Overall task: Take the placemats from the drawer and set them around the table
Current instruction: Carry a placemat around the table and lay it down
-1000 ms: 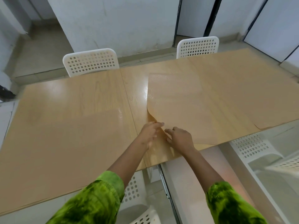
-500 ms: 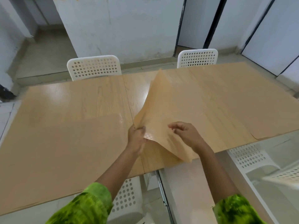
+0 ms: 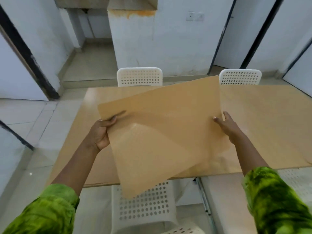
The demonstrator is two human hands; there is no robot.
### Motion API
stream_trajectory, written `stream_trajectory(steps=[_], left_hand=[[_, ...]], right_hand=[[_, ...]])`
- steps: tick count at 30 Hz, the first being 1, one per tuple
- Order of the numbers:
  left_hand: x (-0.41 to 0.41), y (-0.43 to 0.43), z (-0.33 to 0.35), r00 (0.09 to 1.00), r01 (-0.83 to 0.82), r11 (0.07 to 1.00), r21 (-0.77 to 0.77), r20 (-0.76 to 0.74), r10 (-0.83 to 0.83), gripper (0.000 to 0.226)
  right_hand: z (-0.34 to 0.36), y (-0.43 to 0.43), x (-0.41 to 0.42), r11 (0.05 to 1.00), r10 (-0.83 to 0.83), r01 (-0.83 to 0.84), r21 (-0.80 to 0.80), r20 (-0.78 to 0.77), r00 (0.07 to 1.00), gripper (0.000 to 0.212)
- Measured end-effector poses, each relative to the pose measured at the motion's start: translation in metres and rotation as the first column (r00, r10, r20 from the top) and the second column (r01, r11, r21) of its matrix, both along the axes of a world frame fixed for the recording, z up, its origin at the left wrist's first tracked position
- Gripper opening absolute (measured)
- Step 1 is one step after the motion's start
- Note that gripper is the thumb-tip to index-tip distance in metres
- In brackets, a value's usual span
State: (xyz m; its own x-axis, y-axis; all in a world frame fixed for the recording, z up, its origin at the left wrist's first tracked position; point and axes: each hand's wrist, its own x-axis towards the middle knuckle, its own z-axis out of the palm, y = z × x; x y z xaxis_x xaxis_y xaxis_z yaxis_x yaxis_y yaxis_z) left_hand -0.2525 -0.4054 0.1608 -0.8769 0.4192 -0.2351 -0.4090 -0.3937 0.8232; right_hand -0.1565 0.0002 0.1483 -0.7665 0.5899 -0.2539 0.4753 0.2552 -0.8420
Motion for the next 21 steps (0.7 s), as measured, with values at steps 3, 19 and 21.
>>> stream_trajectory(steps=[3, 19, 21], left_hand=[[0.002, -0.073, 0.004, 1.000, -0.012, 0.999, -0.039, 0.005, 0.012, 0.046], [0.046, -0.407, 0.011, 0.956, -0.285, 0.947, -0.150, 0.020, 0.291, 0.034], [0.044, -0.421, -0.005, 0.939, -0.333, 0.921, -0.201, 0.016, 0.343, 0.038]], right_hand=[[-0.006, -0.055, -0.001, 0.987, -0.002, -0.001, -0.160, -0.021, 1.000, 0.061], [-0.003, -0.370, -0.052, 0.864, 0.024, -0.154, -0.479, -0.266, 0.964, 0.021], [-0.004, -0.392, -0.068, 0.860, 0.021, -0.143, -0.491, -0.246, 0.969, 0.020]])
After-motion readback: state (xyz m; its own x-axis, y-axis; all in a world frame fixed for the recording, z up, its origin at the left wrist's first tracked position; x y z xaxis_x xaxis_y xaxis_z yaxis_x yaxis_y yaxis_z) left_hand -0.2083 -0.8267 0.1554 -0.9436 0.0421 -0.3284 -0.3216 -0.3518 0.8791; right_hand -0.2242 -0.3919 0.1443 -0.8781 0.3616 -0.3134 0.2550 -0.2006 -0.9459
